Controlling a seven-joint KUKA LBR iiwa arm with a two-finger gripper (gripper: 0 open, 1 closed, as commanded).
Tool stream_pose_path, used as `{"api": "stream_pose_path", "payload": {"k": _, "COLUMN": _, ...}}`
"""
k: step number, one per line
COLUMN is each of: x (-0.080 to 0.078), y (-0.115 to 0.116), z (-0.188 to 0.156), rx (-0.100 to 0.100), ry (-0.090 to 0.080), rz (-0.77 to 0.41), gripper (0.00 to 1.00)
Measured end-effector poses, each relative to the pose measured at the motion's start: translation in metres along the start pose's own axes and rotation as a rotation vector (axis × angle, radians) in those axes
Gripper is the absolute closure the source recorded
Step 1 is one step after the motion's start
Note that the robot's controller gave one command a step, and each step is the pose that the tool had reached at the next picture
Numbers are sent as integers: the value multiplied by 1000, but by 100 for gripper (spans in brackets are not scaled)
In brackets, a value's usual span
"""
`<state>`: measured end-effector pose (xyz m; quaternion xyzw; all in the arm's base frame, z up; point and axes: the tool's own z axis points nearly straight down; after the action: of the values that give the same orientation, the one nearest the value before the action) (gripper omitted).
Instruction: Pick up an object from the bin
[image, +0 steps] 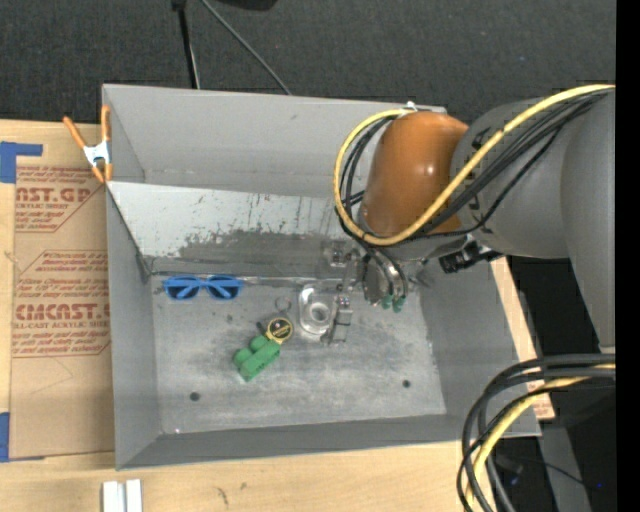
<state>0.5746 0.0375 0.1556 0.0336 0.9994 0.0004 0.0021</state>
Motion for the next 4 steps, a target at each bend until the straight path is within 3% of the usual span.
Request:
{"api": "stream_pose_path", "payload": {"k": 1, "x": -20, "y": -36, "z": 82, "rx": 0, "ry": 0, "rz": -246, "gripper": 0}}
{"api": "stream_pose_path", "payload": {"k": 2, "x": -19, "y": -35, "z": 76, "rx": 0, "ry": 2, "rz": -404, "gripper": 0}}
{"api": "stream_pose_path", "payload": {"k": 3, "x": -15, "y": 4, "z": 79, "rx": -1, "ry": 0, "rz": -534, "gripper": 0}}
{"api": "stream_pose_path", "payload": {"k": 4, "x": -19, "y": 4, "z": 74, "rx": -1, "ry": -11, "rz": -532, "gripper": 100}}
